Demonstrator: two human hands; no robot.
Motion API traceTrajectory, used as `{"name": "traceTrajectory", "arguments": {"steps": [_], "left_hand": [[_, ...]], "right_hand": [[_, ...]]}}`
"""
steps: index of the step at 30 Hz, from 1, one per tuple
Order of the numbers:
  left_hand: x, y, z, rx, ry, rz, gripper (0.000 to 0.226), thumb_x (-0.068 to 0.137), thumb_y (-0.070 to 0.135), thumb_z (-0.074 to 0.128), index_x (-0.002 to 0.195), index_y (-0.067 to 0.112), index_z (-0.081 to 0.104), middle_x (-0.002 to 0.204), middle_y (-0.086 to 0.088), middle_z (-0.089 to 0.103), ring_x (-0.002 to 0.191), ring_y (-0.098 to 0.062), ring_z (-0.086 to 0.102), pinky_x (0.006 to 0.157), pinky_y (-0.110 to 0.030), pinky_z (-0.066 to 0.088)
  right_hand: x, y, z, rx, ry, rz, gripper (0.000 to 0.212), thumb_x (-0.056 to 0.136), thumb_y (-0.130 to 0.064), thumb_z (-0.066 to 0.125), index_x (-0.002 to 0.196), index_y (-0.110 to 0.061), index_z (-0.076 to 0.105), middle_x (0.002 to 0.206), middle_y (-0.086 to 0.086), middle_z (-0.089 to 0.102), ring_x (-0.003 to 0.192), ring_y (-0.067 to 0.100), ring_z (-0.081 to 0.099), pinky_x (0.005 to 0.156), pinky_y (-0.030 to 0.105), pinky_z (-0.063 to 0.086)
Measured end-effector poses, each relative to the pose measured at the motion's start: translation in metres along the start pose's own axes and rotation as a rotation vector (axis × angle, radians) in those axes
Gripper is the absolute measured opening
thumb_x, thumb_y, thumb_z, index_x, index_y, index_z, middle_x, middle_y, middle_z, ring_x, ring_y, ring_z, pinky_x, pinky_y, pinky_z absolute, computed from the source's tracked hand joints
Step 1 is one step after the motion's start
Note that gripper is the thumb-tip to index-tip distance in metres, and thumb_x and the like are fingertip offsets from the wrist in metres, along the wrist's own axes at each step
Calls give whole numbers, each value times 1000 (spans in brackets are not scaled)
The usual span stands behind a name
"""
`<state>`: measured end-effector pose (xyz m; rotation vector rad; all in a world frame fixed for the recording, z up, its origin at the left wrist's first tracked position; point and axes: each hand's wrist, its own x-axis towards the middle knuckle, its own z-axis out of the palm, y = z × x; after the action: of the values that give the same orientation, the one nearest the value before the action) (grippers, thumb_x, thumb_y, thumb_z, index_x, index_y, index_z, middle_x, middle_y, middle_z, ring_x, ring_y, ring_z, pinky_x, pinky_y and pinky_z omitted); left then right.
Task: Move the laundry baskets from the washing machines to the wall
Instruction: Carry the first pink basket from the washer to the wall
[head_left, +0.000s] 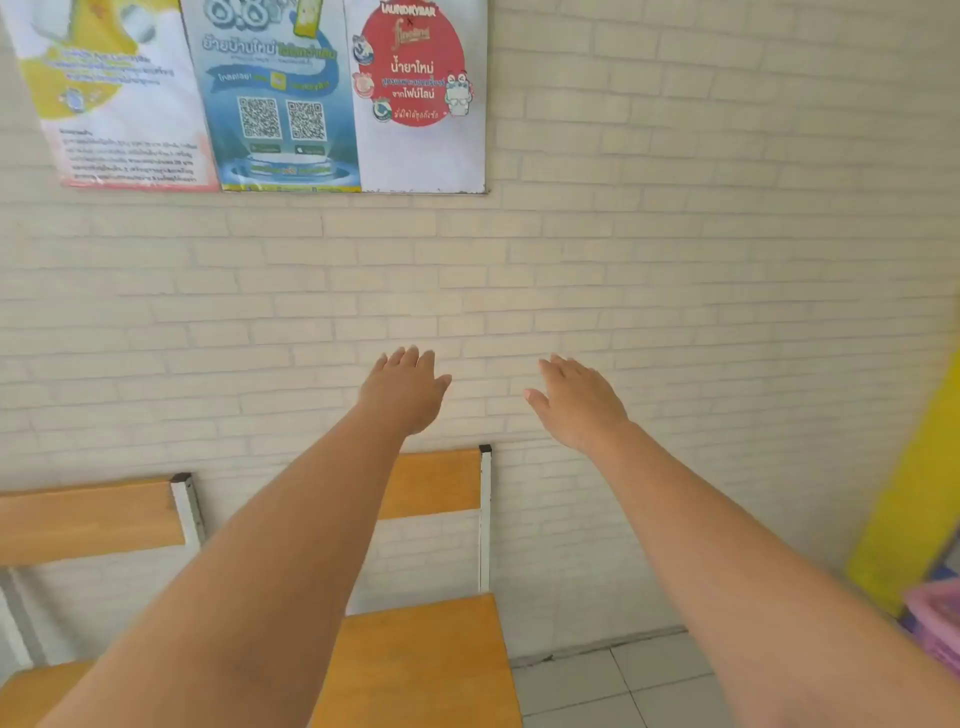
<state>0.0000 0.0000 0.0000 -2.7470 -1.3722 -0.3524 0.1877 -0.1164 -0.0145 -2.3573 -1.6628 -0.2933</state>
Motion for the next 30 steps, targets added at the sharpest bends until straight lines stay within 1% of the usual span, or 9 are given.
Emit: {"name": "traceTrajectory", "arguments": {"steps": [4,8,11,13,18,22,26,27,30], "left_hand": [[-3,22,27,6,-42,94,61,104,42,18,155,9,16,164,-12,14,152,-26,10,124,-41,7],[-9,63,64,-37,-119,201,61,104,44,19,155,10,19,163,-11,17,151,-25,13,124,-41,8],[-17,96,94,-38,-157,300,61,103,46,20,152,9,26,159,-13,26,148,-27,23,122,-42,14],[-24,121,114,-32,-202,347,61,103,47,20,151,10,28,158,-13,29,146,-29,27,121,-43,18],[-42,197,151,-51,-281,470,61,103,46,21,152,10,26,159,-13,27,146,-31,25,121,-43,17],[-62,272,173,-97,-328,572,60,103,45,24,151,9,29,157,-14,30,144,-33,29,118,-43,22],[-80,343,200,-151,-390,624,60,103,46,26,152,11,28,158,-10,29,144,-31,30,117,-44,25],[-84,358,209,-157,-407,631,60,103,46,26,152,12,28,158,-10,29,144,-31,30,116,-44,27],[-97,402,234,-169,-478,669,59,103,46,26,151,12,30,156,-9,32,142,-32,32,112,-45,32]], "right_hand": [[-36,22,11,-25,-43,88,60,102,-43,27,152,-9,21,160,10,20,148,25,17,119,42,17],[-85,51,27,-33,-92,184,61,102,-44,28,152,-9,21,160,10,21,148,25,18,119,43,18],[-123,82,41,-33,-124,270,61,102,-44,29,151,-8,24,159,10,25,146,26,22,118,42,20],[-149,103,50,-36,-146,336,61,101,-44,29,150,-8,25,158,10,26,146,26,23,118,42,21],[-215,162,67,-8,-190,521,59,101,-42,32,148,-6,30,154,13,33,140,30,31,114,42,27],[-277,211,76,23,-181,653,53,100,-37,38,141,-3,38,148,16,40,134,33,39,107,40,31],[-338,259,87,17,-205,756,43,99,-35,41,125,-1,48,126,17,54,117,35,51,95,43,40],[-353,269,92,24,-218,775,44,100,-34,41,127,-1,47,126,17,54,117,34,50,97,43,41],[-392,299,105,61,-245,853,51,100,-36,39,138,-2,41,137,18,49,125,34,47,103,42,38]]}}
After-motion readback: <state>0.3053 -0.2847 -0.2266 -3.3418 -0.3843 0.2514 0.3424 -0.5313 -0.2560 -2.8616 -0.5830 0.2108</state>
